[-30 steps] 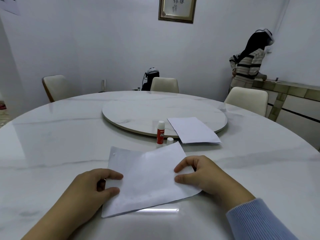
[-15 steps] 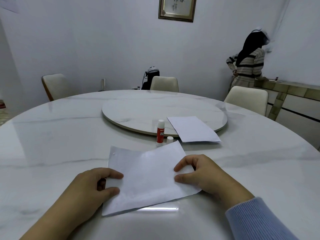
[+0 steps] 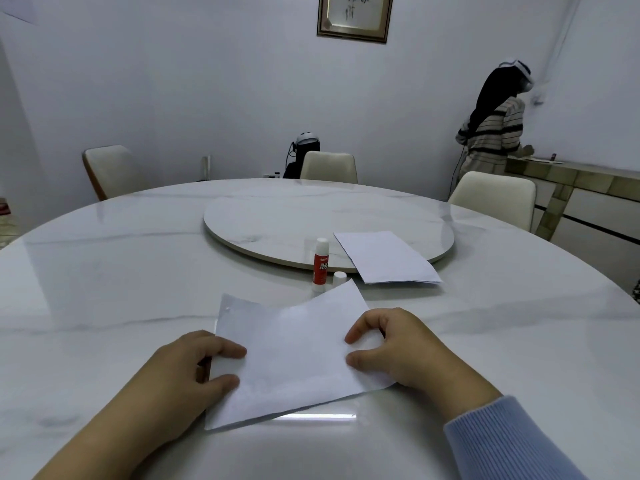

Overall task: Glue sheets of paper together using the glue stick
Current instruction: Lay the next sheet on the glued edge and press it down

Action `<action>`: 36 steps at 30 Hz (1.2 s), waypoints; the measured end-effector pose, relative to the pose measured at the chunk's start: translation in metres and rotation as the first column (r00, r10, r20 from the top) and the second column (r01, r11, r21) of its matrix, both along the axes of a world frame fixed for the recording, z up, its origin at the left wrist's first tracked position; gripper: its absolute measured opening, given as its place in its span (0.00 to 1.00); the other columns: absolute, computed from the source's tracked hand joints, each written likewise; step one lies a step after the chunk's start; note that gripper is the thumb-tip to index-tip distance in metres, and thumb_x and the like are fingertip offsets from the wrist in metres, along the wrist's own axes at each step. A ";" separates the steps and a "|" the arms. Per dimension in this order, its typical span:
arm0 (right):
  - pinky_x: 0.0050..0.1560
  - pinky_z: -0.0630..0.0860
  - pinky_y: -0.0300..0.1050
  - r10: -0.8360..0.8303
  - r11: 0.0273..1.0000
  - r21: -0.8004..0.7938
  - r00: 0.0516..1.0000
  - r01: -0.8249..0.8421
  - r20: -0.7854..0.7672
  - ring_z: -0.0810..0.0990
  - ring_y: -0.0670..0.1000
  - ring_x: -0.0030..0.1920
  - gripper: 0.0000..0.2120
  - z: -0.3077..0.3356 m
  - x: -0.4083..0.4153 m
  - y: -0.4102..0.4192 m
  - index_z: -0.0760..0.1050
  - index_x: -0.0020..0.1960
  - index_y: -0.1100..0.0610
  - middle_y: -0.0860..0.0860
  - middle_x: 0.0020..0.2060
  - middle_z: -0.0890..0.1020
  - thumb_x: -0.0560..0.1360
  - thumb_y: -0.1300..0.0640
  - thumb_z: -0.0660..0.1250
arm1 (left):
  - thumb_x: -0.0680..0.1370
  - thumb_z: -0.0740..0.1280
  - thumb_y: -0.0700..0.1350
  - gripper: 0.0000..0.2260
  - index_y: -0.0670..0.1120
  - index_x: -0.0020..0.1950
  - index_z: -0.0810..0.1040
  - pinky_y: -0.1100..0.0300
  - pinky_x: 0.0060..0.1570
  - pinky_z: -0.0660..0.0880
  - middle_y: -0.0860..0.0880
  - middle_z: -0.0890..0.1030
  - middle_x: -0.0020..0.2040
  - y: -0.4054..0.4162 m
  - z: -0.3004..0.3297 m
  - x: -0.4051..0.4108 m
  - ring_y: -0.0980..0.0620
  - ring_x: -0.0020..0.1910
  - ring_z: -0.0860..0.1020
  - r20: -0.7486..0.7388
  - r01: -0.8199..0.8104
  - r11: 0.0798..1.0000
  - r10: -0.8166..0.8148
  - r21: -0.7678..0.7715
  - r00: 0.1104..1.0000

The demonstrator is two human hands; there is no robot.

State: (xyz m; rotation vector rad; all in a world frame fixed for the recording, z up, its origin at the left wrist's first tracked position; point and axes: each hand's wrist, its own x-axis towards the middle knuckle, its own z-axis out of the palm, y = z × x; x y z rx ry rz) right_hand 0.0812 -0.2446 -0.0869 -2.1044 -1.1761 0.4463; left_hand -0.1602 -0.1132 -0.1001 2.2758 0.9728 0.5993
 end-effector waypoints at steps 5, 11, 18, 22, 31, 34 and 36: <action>0.54 0.67 0.37 -0.019 1.000 -0.006 0.985 0.021 0.169 0.67 0.43 0.59 0.20 -0.001 0.002 -0.002 0.72 0.52 0.40 0.41 0.58 0.62 0.64 0.48 0.76 | 0.71 0.70 0.47 0.10 0.62 0.48 0.76 0.71 0.50 0.70 0.58 0.69 0.62 0.001 -0.001 0.006 0.57 0.51 0.76 -0.087 -0.006 1.000 0.007 0.008 0.996; 0.71 0.53 0.38 0.062 0.987 0.111 0.917 -0.114 0.395 0.53 0.45 0.75 0.21 -0.009 -0.023 0.026 0.65 0.71 0.50 0.46 0.76 0.58 0.79 0.54 0.57 | 0.79 0.55 0.48 0.26 0.48 0.76 0.51 0.57 0.74 0.46 0.48 0.40 0.79 -0.008 0.000 0.039 0.49 0.77 0.41 -0.224 -0.122 0.963 0.177 0.242 0.958; 0.74 0.42 0.42 0.229 0.946 -0.306 0.890 -0.108 0.394 0.44 0.45 0.78 0.29 -0.023 -0.025 0.034 0.45 0.79 0.51 0.47 0.79 0.46 0.81 0.42 0.45 | 0.80 0.44 0.59 0.30 0.49 0.77 0.39 0.56 0.74 0.39 0.50 0.38 0.78 -0.010 -0.016 0.047 0.53 0.77 0.38 -0.490 0.094 0.967 0.036 0.238 0.871; 0.74 0.38 0.45 0.202 0.932 -0.359 0.898 -0.053 0.391 0.41 0.44 0.77 0.31 -0.025 -0.019 0.022 0.41 0.79 0.48 0.45 0.79 0.43 0.79 0.38 0.41 | 0.80 0.44 0.59 0.30 0.49 0.77 0.38 0.56 0.74 0.38 0.49 0.38 0.78 -0.011 -0.014 0.045 0.53 0.77 0.38 -0.512 0.113 0.961 0.034 0.254 0.858; 0.70 0.29 0.60 -0.011 0.879 -0.380 0.808 0.288 0.589 0.34 0.54 0.77 0.35 -0.024 0.004 -0.001 0.41 0.78 0.50 0.49 0.79 0.45 0.77 0.35 0.38 | 0.80 0.44 0.59 0.30 0.49 0.77 0.39 0.56 0.74 0.38 0.50 0.38 0.79 -0.010 -0.017 0.045 0.50 0.77 0.38 -0.499 0.117 0.963 0.021 0.244 0.866; 0.67 0.65 0.53 -0.352 0.909 -0.030 0.804 0.416 0.479 0.69 0.56 0.68 0.29 -0.010 0.019 -0.003 0.71 0.65 0.58 0.57 0.65 0.74 0.78 0.38 0.50 | 0.80 0.45 0.59 0.30 0.49 0.77 0.39 0.57 0.74 0.38 0.50 0.39 0.79 -0.010 -0.016 0.045 0.51 0.77 0.38 -0.485 0.123 0.963 0.010 0.242 0.875; 0.38 0.72 0.46 -0.511 0.834 0.190 0.855 0.519 -0.094 0.77 0.54 0.39 0.21 0.003 0.029 0.006 0.76 0.44 0.62 0.60 0.40 0.80 0.75 0.45 0.57 | 0.80 0.46 0.59 0.30 0.49 0.77 0.40 0.58 0.73 0.38 0.51 0.39 0.79 -0.009 -0.015 0.046 0.52 0.77 0.39 -0.477 0.121 0.962 0.011 0.246 0.879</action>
